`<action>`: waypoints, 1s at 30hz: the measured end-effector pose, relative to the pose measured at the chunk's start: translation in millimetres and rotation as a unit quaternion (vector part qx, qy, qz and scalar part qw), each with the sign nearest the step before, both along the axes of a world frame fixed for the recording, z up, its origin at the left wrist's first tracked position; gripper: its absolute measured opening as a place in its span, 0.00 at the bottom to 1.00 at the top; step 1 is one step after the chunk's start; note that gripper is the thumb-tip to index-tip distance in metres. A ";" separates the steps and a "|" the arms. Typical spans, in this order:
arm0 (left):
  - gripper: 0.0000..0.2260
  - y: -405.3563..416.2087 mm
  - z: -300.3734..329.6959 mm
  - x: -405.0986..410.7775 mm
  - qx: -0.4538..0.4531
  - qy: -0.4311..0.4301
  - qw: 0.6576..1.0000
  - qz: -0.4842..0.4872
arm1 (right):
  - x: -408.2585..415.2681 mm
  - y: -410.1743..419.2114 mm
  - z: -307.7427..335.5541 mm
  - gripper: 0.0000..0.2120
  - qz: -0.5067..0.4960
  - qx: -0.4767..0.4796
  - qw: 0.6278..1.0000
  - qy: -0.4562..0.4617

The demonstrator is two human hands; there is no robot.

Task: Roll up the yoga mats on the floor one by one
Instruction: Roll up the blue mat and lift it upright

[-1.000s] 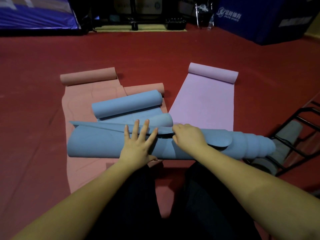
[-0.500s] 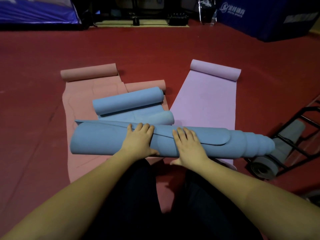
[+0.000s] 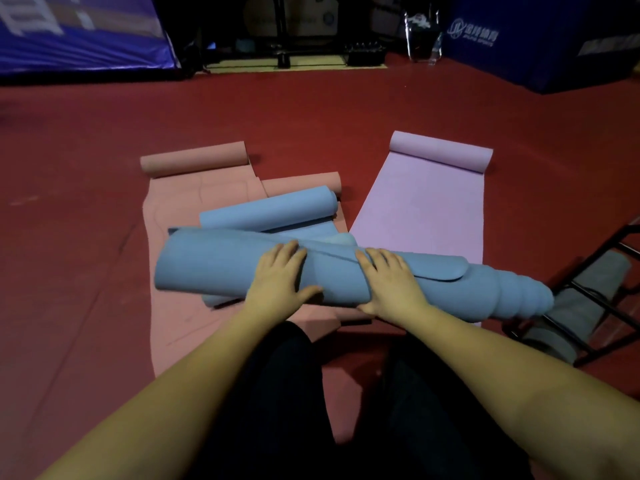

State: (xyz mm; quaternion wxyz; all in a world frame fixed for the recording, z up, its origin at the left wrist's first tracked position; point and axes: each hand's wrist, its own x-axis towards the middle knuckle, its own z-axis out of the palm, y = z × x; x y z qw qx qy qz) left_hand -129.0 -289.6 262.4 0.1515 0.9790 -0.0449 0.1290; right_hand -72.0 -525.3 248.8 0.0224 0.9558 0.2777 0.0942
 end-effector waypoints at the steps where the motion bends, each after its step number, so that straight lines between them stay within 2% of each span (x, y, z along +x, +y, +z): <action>1: 0.34 2.6 1.9 -1.0 -0.043 -0.070 0.996 0.041 | 6.8 -0.2 12.0 0.53 -0.008 0.021 1.000 -0.002; 3: 0.27 5.6 12.0 0.3 -0.170 -0.206 0.951 0.155 | 20.9 -1.6 37.5 0.52 -0.032 0.087 0.995 0.023; 4: 0.24 5.8 20.5 3.3 -0.261 -0.225 0.916 0.204 | 26.7 -2.5 50.3 0.52 -0.042 0.131 0.990 0.038; 6: 0.22 2.1 46.0 15.2 -0.480 -0.148 0.825 0.260 | 35.2 -4.0 73.2 0.52 -0.056 0.227 0.970 0.072; 8: 0.24 -7.0 64.1 33.8 -0.686 -0.023 0.684 0.248 | 36.2 -3.5 84.2 0.52 -0.068 0.312 0.940 0.120; 9: 0.26 -13.1 72.3 44.1 -0.739 0.018 0.636 0.222 | 34.3 -1.6 88.0 0.52 -0.072 0.343 0.926 0.139; 10: 0.28 -21.1 79.2 52.3 -0.757 0.040 0.622 0.196 | 30.5 1.4 86.3 0.52 -0.077 0.366 0.914 0.157; 13: 0.31 -48.1 104.3 61.7 -0.782 0.065 0.601 0.152 | 16.5 9.0 74.4 0.49 -0.087 0.425 0.876 0.212; 14: 0.31 -55.5 108.7 61.3 -0.788 0.069 0.594 0.147 | 13.0 9.5 68.4 0.46 -0.098 0.456 0.849 0.247; 16: 0.31 -65.9 105.3 56.5 -0.778 0.078 0.608 0.141 | 6.1 7.8 66.5 0.34 -0.119 0.546 0.767 0.316; 18: 0.37 -75.5 88.8 48.0 -0.756 0.105 0.631 0.139 | 2.0 5.6 74.3 0.23 -0.133 0.633 0.675 0.355; 20: 0.44 -85.2 65.3 42.2 -0.740 0.131 0.643 0.148 | -3.0 5.8 77.8 0.25 -0.172 0.706 0.582 0.365; 21: 0.46 -90.1 56.8 37.3 -0.718 0.145 0.663 0.155 | -6.5 4.3 72.7 0.26 -0.208 0.722 0.555 0.357; 23: 0.42 -95.1 50.2 23.4 -0.677 0.171 0.695 0.171 | -15.5 6.0 60.0 0.24 -0.265 0.733 0.523 0.346; 26: 0.24 -95.4 32.1 12.5 -0.633 0.183 0.733 0.170 | -28.9 5.9 42.5 0.24 -0.341 0.727 0.470 0.367; 28: 0.23 -97.1 31.9 6.6 -0.641 0.152 0.742 0.125 | -32.2 1.3 42.6 0.23 -0.334 0.736 0.468 0.357; 30: 0.25 -100.8 45.3 2.2 -0.668 0.109 0.732 0.083 | -32.1 -2.9 54.1 0.21 -0.281 0.758 0.488 0.330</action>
